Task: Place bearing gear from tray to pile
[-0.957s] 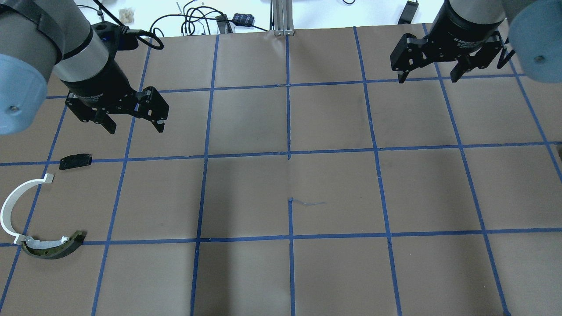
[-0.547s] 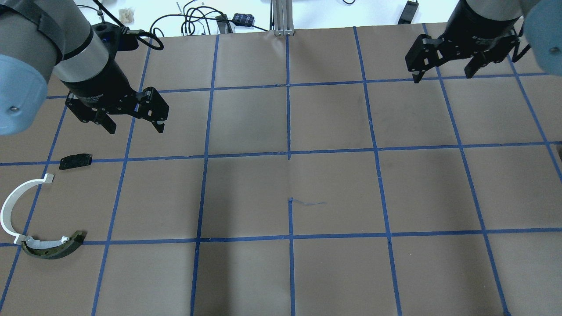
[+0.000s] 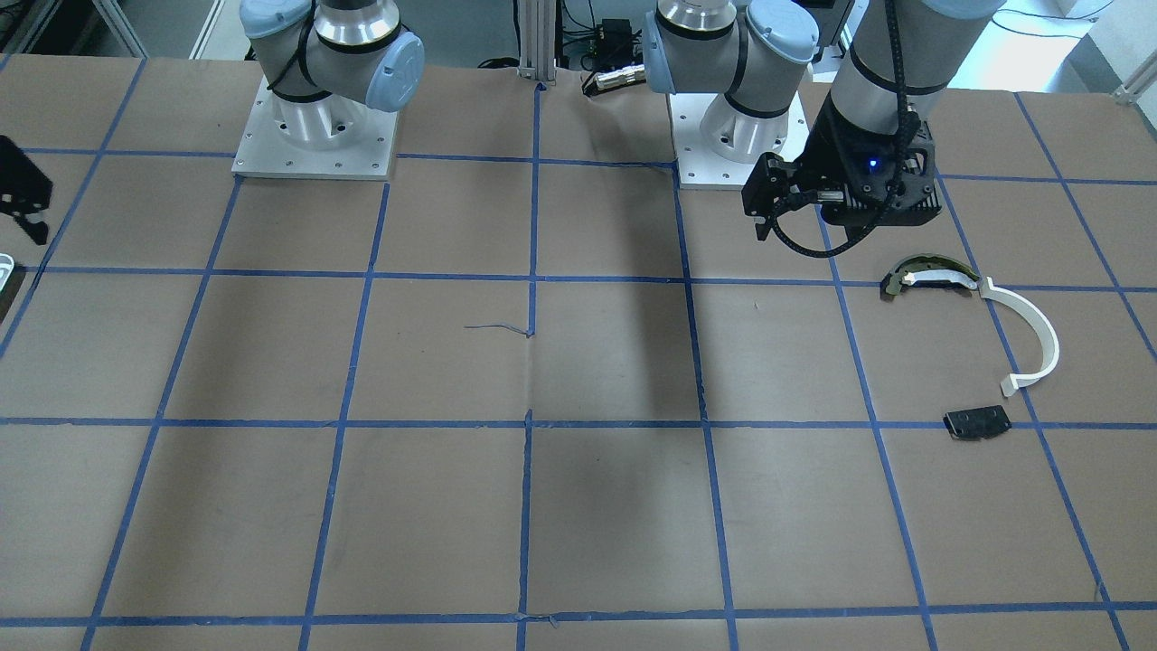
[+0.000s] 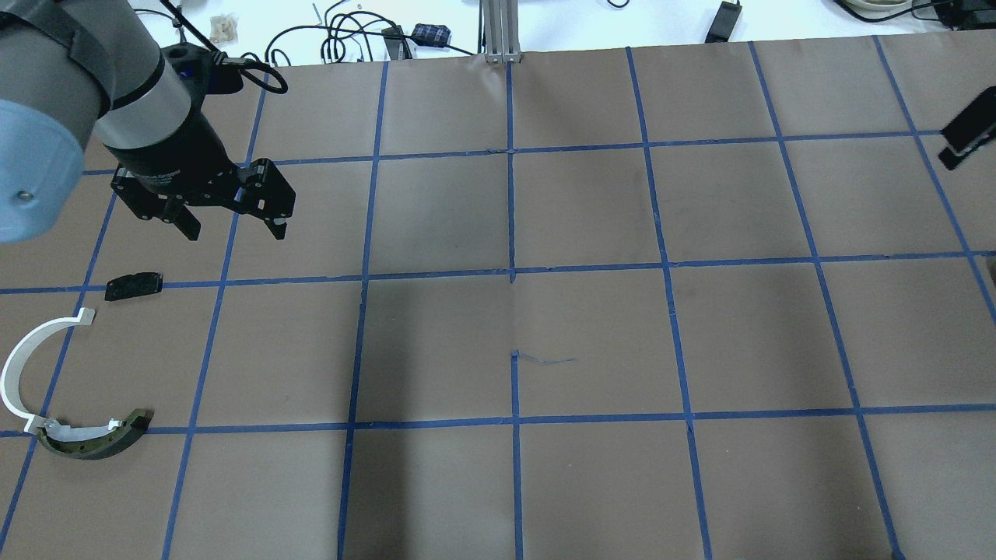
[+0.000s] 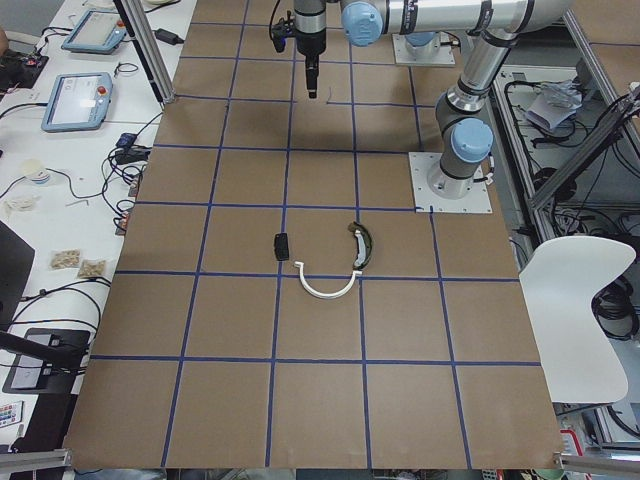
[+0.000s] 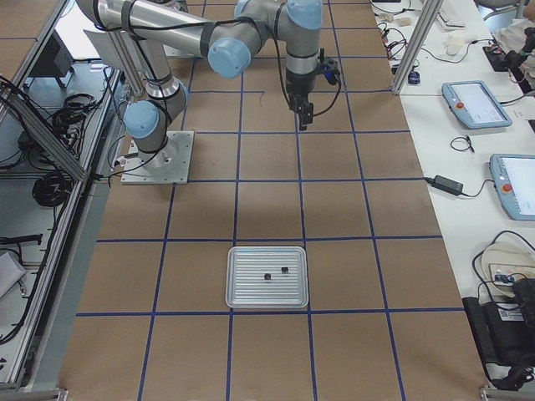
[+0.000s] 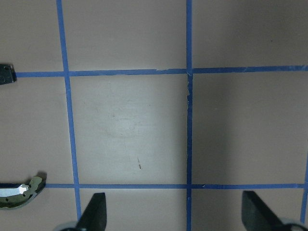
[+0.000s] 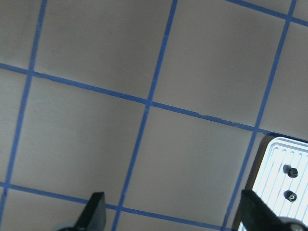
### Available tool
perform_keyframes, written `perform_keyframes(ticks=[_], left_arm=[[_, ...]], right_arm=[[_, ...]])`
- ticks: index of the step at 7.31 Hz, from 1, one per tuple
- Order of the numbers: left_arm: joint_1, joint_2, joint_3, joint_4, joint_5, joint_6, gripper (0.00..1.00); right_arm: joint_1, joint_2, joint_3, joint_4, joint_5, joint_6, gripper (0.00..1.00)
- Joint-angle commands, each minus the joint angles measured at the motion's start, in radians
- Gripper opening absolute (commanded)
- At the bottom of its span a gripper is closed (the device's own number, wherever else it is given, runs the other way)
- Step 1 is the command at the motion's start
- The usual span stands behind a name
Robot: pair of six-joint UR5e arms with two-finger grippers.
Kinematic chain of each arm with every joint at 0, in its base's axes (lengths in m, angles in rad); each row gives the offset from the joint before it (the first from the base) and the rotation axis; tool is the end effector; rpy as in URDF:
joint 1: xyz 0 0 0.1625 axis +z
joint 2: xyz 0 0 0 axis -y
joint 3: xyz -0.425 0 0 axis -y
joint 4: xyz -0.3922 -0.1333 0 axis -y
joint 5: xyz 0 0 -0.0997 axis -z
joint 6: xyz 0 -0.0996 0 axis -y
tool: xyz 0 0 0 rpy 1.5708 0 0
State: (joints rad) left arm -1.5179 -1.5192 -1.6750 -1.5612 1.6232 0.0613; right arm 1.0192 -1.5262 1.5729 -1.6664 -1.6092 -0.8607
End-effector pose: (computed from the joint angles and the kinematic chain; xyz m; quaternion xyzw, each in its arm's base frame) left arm -0.1033 -0.4712 0.4627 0.0048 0.9994 0.0230 0.0249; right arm -0.1597 -0.5066 0.4742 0.1534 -0.9877 0.0061 0.0305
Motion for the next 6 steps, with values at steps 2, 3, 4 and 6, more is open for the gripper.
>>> perform_keyframes(ticks=[2, 3, 4, 6], left_arm=[[-0.001, 0.004, -0.002, -0.011, 0.001, 0.000, 1.00], [-0.001, 0.005, -0.002, -0.011, 0.001, 0.000, 1.00], [-0.001, 0.005, -0.003, -0.011, 0.001, 0.000, 1.00], [0.001, 0.004, -0.003, -0.011, 0.001, -0.001, 1.00]], right_arm=[[-0.253, 0.214, 0.013, -0.285, 0.003, -0.644, 1.00], [-0.327, 0.280, 0.013, -0.292, 0.012, -0.687, 1.00], [-0.387, 0.357, 0.016, -0.321, 0.023, -0.793, 1.00], [-0.433, 0.466, 0.019, -0.427, 0.038, -0.833, 1.00]])
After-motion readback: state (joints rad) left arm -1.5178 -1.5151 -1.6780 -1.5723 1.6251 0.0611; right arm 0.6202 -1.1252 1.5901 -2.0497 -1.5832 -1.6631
